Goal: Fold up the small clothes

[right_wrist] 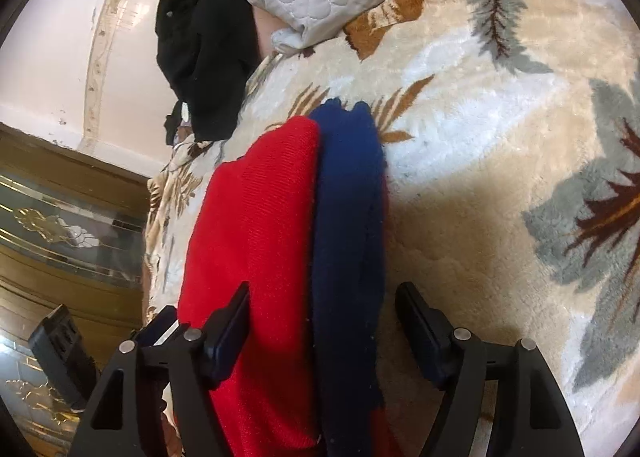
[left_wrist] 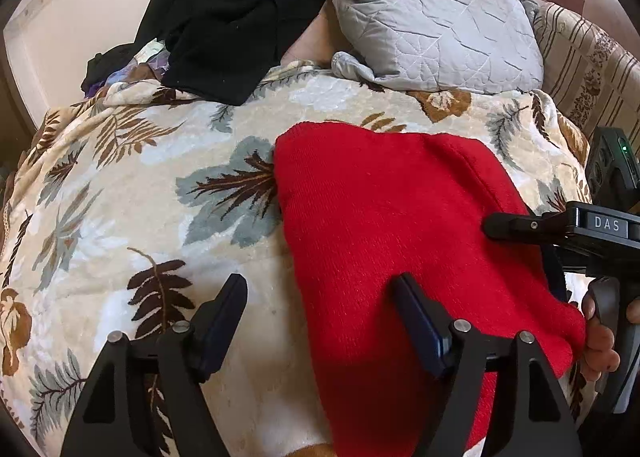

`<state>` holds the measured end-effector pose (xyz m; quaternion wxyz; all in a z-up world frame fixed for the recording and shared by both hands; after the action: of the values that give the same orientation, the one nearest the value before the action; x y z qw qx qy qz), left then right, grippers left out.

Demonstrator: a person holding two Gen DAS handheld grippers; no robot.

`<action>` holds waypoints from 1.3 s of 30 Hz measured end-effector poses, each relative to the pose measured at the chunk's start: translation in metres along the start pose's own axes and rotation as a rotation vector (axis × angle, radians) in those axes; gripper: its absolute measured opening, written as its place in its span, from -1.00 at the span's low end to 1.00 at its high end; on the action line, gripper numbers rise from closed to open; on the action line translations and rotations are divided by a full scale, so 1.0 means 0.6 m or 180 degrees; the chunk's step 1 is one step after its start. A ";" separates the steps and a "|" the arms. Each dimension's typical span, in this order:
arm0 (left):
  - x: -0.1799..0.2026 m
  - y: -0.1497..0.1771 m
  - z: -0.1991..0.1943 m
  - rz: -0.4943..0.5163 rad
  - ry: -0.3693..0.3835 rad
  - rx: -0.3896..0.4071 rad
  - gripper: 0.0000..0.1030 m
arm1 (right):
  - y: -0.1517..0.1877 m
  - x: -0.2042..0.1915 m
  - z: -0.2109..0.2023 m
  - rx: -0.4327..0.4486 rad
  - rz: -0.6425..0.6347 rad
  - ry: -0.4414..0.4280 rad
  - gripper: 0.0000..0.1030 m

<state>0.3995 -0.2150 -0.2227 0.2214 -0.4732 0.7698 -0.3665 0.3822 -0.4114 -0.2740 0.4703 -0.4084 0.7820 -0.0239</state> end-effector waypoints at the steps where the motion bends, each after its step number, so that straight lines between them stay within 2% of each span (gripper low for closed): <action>1: 0.000 0.000 0.001 0.0005 -0.0002 0.0001 0.53 | 0.000 0.000 0.003 -0.0005 0.0026 -0.0021 0.47; 7: 0.000 -0.001 0.007 0.0013 0.0009 0.0006 0.58 | 0.002 -0.010 0.010 0.0013 0.0030 -0.0141 0.50; 14: 0.002 -0.001 0.012 -0.0123 0.0120 -0.0016 0.57 | 0.011 -0.025 0.019 -0.0010 0.0045 -0.0392 0.46; 17: 0.009 -0.003 0.013 -0.0284 0.0336 -0.0031 0.57 | 0.015 -0.027 0.024 -0.0019 0.0143 -0.0517 0.39; 20: 0.020 -0.002 0.022 -0.0630 0.0796 -0.0127 0.55 | 0.016 -0.022 0.027 -0.0007 0.0236 -0.0555 0.29; 23: 0.026 -0.002 0.027 -0.0720 0.0947 -0.0146 0.54 | 0.016 -0.019 0.029 0.0000 0.0290 -0.0574 0.21; 25: 0.026 -0.002 0.031 -0.0805 0.1025 -0.0158 0.41 | 0.016 -0.018 0.030 0.0002 0.0304 -0.0582 0.18; 27: 0.021 -0.004 0.032 -0.0878 0.1053 -0.0136 0.09 | 0.016 -0.017 0.032 0.0001 0.0305 -0.0576 0.12; 30: 0.014 -0.007 0.034 -0.0953 0.1078 -0.0107 -0.18 | 0.017 -0.019 0.033 0.0004 0.0302 -0.0567 0.02; 33: 0.018 -0.015 0.027 -0.0905 0.1066 -0.0008 -0.32 | 0.016 -0.026 0.030 0.0036 0.0232 -0.0512 -0.04; 39: 0.012 -0.028 0.005 -0.0877 0.1065 0.0090 -0.41 | 0.010 -0.058 0.016 0.0147 -0.0022 -0.0466 -0.10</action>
<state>0.4079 -0.2272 -0.2114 0.0451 -0.5034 0.7187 -0.4776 0.3934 -0.3811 -0.2568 0.5354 -0.4007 0.7434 -0.0136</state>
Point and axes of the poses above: each gripper's, at about its wrist camera, not at the fingertips, and z roughly the way its jaws point, x to its right, y to its underside, the point moved 8 cm from there along z, roughly the way its jaws point, and after that the axes turned 15 degrees about x, right-handed, at the moved point
